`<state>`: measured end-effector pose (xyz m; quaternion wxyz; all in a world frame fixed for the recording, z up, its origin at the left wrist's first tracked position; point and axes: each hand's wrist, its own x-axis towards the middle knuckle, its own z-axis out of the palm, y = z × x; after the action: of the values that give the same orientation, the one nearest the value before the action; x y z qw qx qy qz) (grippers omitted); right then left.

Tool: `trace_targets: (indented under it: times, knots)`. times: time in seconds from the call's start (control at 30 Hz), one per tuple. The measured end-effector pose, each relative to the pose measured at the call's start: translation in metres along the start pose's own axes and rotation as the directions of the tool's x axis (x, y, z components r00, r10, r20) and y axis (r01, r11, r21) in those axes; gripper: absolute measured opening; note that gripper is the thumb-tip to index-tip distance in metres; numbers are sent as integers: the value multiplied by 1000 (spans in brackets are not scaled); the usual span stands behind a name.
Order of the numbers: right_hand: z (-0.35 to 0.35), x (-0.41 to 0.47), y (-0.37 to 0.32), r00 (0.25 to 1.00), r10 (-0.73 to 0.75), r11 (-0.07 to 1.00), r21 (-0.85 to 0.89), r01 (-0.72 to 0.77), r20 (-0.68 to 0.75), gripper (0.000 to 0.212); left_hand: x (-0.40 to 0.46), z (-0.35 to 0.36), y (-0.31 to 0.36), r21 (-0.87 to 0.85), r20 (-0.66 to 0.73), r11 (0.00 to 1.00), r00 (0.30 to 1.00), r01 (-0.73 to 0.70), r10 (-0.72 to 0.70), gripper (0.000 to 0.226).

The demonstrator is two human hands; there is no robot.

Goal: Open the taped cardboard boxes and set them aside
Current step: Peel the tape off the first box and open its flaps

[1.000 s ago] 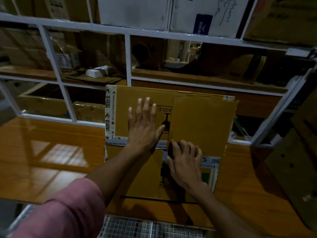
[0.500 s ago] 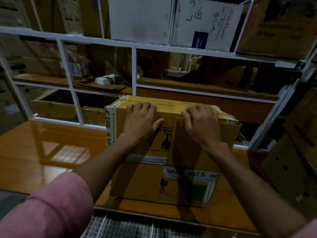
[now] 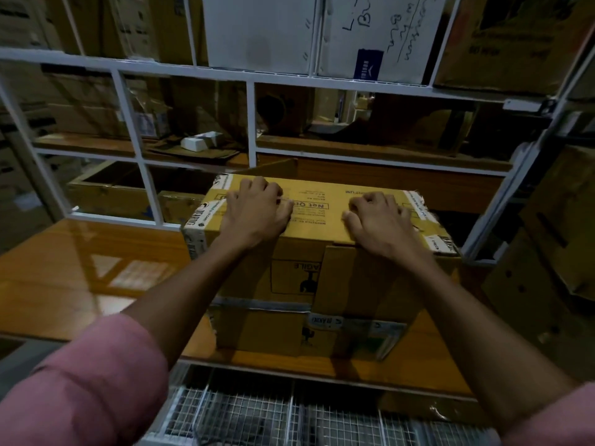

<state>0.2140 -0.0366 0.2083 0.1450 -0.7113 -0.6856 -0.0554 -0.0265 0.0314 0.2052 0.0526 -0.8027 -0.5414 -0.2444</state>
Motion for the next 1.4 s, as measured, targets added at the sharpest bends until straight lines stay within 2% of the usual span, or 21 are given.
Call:
trace_targets:
  times: [0.1, 0.27, 0.43, 0.53, 0.67, 0.8, 0.9, 0.97, 1.07, 1.2, 1.4]
  knots:
    - [1, -36, -9, 997, -22, 1000, 3, 22, -70, 53, -40, -6, 1, 32, -57, 999, 998, -19, 21, 59]
    - [13, -94, -19, 979, -32, 998, -62, 19, -201, 58, -96, -6, 2, 43, -152, 995, 984, -85, 91, 67]
    - [62, -139, -42, 967, -6, 995, -97, -19, -253, 65, -139, 34, -18, 144, -128, 983, 983, -111, 130, 75]
    - [90, -154, -55, 946, -56, 997, -74, 34, -319, 66, -164, 52, -41, 138, -117, 982, 982, -131, 148, 77]
    - [125, -161, -61, 917, -160, 986, -94, 135, -366, 66, -195, 77, -67, 176, -33, 973, 987, -149, 157, 79]
    - [162, -174, -43, 930, -236, 967, -164, 195, -281, 67, -201, 98, -72, 209, 89, 961, 982, -181, 166, 90]
    - [182, -180, -26, 987, -117, 989, -106, 105, -106, 63, -192, 120, -66, 156, 247, 978, 964, -142, 100, 95]
    - [195, -178, -15, 999, -32, 998, -48, 34, 29, 59, -187, 139, -59, 141, 386, 981, 920, -135, 71, 92]
    - [208, -173, -2, 990, -53, 996, -58, 61, 129, 59, -191, 165, -51, 119, 519, 984, 853, -133, 52, 82]
    - [210, -163, 9, 991, -77, 994, -64, 84, 113, 56, -190, 179, -46, 62, 498, 993, 865, -104, 59, 92]
    - [210, -154, 21, 988, -74, 994, -66, 83, 133, 59, -178, 187, -37, 68, 509, 996, 861, -63, 20, 73]
